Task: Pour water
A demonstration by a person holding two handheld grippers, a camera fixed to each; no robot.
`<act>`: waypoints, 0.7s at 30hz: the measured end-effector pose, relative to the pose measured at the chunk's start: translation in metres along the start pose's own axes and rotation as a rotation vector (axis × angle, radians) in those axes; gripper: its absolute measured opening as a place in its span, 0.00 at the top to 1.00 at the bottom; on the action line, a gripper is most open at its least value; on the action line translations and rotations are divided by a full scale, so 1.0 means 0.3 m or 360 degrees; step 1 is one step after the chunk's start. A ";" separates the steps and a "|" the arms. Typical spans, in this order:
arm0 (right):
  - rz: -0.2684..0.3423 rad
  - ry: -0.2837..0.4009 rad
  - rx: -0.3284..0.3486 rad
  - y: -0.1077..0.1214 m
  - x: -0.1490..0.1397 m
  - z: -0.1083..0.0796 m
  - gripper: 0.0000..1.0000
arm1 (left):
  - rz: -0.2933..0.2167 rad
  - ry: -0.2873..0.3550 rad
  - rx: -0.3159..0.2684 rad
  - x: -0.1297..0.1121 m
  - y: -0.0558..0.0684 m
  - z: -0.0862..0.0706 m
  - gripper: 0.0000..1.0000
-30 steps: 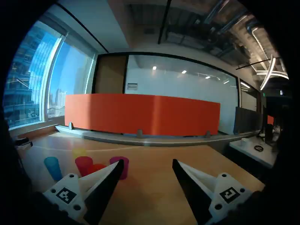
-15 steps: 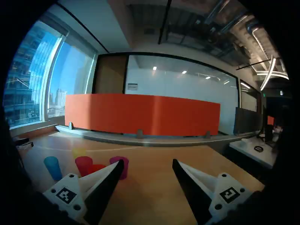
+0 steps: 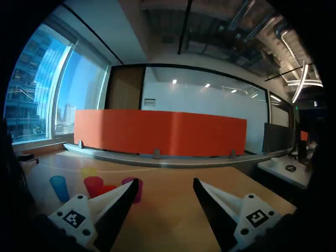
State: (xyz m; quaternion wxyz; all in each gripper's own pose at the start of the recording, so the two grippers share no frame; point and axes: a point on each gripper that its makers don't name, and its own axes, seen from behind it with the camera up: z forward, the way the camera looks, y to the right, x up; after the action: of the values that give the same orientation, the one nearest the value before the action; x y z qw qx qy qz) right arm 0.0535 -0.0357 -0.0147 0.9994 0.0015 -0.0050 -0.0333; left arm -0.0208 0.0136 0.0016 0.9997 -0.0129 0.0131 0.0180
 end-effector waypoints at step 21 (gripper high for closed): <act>0.0068 0.0131 0.0011 0.023 -0.050 0.034 0.00 | 0.0000 0.0000 0.0000 -0.001 0.001 -0.001 0.15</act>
State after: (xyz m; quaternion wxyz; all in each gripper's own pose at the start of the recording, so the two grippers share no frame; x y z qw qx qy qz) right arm 0.0390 -0.0278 -0.0047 0.9993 0.0061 0.0359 -0.0120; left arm -0.0210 0.0138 0.0012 0.9997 -0.0128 0.0131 0.0180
